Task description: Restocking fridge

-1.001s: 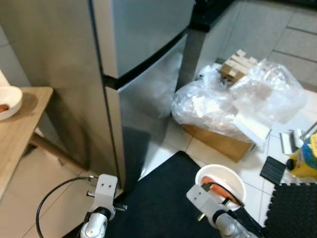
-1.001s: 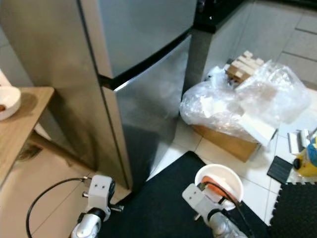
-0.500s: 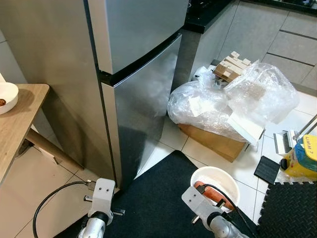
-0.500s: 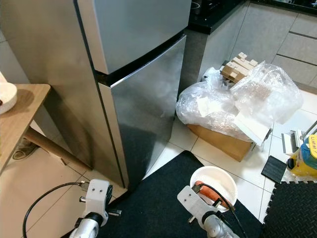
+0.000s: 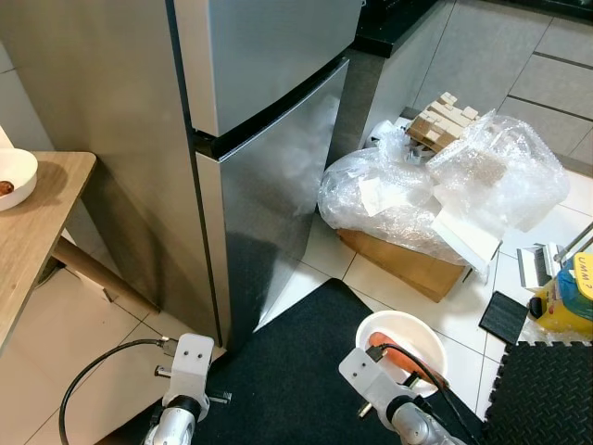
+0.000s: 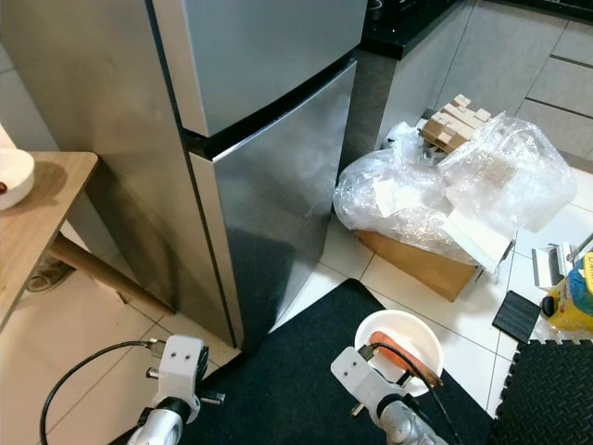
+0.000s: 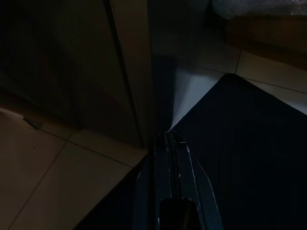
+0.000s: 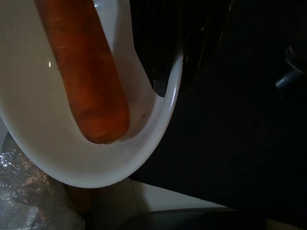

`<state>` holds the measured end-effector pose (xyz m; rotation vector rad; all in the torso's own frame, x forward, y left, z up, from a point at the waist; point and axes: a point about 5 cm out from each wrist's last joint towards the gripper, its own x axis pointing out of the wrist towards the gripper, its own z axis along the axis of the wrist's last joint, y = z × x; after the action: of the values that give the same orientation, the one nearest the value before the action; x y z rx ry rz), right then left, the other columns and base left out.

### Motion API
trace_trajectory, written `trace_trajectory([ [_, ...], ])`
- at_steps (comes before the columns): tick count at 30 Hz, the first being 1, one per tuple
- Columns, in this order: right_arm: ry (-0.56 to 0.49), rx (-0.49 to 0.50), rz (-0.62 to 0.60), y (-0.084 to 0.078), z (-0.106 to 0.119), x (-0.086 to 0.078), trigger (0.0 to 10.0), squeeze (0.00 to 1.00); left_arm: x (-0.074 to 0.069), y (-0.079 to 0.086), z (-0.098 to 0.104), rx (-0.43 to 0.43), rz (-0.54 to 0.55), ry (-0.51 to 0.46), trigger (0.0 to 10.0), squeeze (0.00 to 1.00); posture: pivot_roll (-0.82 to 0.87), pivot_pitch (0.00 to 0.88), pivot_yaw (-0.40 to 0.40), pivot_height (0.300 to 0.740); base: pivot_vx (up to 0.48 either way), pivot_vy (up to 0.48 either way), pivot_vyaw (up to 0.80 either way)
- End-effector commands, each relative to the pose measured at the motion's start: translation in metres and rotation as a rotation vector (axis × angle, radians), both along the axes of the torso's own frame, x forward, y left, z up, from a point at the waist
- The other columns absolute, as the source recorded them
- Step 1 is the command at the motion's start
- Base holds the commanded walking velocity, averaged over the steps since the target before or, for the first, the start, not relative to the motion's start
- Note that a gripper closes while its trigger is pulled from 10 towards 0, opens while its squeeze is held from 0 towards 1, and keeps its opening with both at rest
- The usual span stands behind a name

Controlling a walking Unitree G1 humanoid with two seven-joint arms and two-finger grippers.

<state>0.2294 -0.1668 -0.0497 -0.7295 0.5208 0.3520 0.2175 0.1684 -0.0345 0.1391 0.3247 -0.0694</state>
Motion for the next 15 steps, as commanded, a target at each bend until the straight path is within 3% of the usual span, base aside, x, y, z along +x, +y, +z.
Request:
trace_trajectory([
  [1, 0.0, -0.001, -0.004, -0.0005, -0.0005, -0.001, 10.0, 0.0, -0.0023, 0.0049, -0.0019, 0.01, 0.007, 0.015, 10.0, 0.0, -0.08, 0.095, -0.064, 0.74, 0.364, 0.0, 0.0],
  [8, -0.001, -0.001, -0.004, -0.0005, -0.0006, -0.0012, 10.0, 0.0, -0.0025, 0.0047, -0.0018, 0.011, 0.006, 0.014, 10.0, 0.0, -0.08, 0.094, -0.065, 0.74, 0.342, 0.0, 0.0],
  [15, 0.0, 0.0, -0.005, -0.0001, -0.0007, -0.0012, 10.0, 0.0, -0.004, 0.0048, -0.0019, 0.02, -0.001, 0.008, 10.0, 0.0, -0.07, 0.096, -0.064, 0.74, 0.0, 0.0, 0.0],
])
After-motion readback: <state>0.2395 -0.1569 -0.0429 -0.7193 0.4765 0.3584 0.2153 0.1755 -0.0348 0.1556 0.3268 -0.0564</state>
